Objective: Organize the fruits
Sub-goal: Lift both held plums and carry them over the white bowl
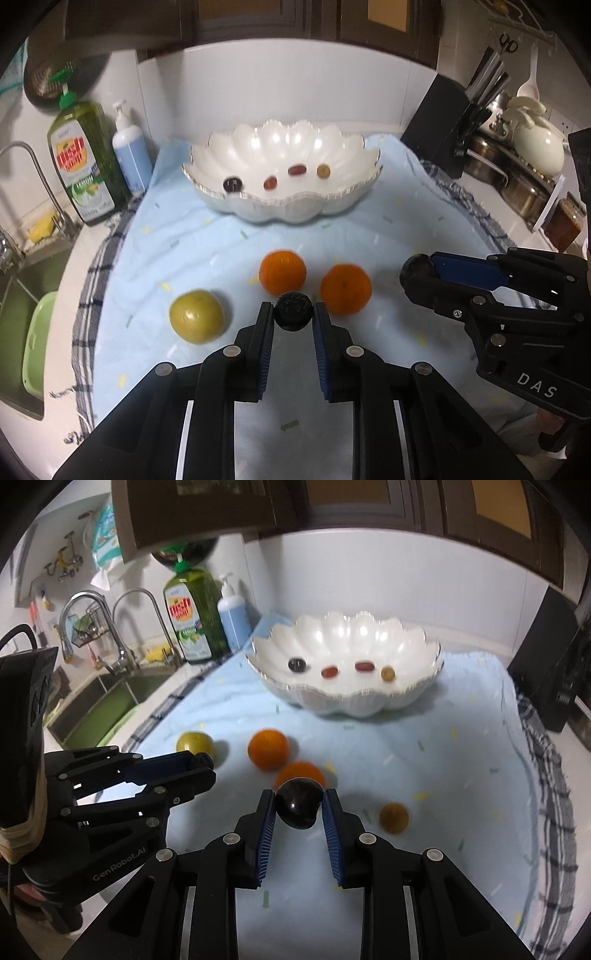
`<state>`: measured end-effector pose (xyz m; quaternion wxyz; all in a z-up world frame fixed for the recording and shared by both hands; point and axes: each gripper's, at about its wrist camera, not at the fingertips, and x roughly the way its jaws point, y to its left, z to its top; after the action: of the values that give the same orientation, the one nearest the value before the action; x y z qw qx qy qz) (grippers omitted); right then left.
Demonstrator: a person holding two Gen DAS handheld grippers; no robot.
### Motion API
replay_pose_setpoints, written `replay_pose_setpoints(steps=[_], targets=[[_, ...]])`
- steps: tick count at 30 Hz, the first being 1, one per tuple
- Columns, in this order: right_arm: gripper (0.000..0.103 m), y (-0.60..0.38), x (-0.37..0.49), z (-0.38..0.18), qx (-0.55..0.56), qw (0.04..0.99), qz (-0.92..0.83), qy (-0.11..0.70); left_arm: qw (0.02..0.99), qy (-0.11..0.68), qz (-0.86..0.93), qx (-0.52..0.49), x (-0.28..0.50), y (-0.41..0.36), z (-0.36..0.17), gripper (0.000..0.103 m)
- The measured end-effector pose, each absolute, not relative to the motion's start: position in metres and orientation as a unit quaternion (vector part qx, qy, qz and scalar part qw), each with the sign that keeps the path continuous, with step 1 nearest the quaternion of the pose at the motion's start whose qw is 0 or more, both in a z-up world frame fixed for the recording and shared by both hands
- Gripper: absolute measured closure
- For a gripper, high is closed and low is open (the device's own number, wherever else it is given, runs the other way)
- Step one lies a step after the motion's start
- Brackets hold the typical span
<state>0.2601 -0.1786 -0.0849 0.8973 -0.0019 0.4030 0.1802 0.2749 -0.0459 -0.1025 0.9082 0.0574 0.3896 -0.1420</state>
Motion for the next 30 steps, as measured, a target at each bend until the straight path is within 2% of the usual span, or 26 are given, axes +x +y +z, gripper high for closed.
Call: replay_pose_setpoints(steps=[24,30], targets=[[0.076,-0.196,0.298,-0.014,0.0,0.946,0.148,0.288,0.949,0.279,-0.128,0.069,0.304,-0.053,-0.028,0.081],[0.076,-0.198,0.32,-0.005,0.008,0.949,0.146,0.279,0.95,0.276,-0.134,0.066,0.329,-0.057,-0.017,0.081]])
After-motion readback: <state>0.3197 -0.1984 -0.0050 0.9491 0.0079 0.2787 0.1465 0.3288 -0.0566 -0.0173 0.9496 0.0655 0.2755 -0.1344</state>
